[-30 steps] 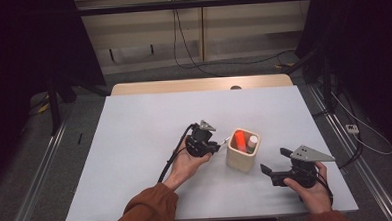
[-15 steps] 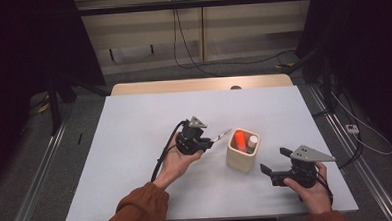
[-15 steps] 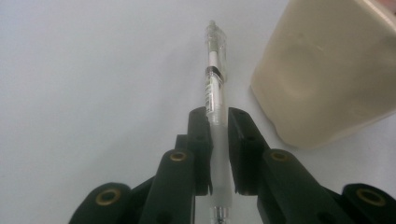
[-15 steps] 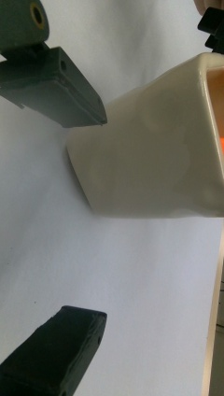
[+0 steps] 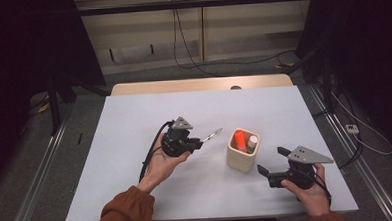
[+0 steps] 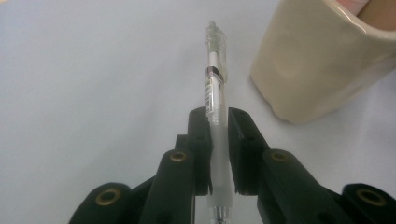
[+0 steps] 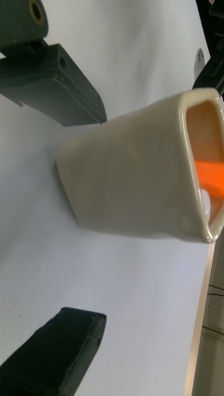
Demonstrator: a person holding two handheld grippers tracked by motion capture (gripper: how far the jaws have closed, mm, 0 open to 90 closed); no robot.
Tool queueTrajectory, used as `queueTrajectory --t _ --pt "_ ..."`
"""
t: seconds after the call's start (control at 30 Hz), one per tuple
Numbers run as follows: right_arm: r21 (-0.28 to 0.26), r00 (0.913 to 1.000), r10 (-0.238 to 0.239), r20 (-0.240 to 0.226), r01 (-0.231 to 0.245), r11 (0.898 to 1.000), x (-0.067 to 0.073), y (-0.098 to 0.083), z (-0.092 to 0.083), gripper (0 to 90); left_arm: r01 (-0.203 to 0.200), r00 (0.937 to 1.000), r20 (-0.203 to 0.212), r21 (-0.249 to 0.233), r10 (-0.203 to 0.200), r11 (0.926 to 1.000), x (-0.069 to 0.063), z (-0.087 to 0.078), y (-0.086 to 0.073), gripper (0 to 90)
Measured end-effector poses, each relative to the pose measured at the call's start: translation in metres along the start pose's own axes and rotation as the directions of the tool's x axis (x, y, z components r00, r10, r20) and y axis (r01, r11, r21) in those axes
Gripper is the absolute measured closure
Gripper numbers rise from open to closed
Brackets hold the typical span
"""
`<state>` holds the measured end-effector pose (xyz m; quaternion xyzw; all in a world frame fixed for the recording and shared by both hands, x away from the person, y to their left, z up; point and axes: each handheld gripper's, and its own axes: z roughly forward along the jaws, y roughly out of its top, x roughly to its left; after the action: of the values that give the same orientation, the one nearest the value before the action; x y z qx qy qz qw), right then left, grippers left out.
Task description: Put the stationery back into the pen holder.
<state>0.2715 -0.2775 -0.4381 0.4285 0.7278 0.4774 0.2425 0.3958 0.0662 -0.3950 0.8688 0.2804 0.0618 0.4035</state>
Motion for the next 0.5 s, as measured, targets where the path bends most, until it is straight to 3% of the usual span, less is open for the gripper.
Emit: queueTrajectory --t 0.17,0.2,0.5 --pt "0.005 0.9995 -0.03 -0.006 0.03 1.0 0.012 0.002 0.002 4.8 -0.007 1.0 0.002 0.005 0.007 1.0 0.0 -0.015 -0.011 80.4" --pt "-0.001 0.9992 -0.039 -0.006 0.039 0.999 0.014 0.003 0.001 4.8 -0.003 0.9999 -0.016 0.007 0.003 1.0 -0.001 -0.018 -0.014 80.3" --pt "-0.001 0.9923 -0.115 -0.046 0.115 0.993 0.043 0.005 0.001 4.1 -0.017 0.9995 0.028 0.02 0.017 0.9997 -0.008 -0.037 -0.034 80.3"
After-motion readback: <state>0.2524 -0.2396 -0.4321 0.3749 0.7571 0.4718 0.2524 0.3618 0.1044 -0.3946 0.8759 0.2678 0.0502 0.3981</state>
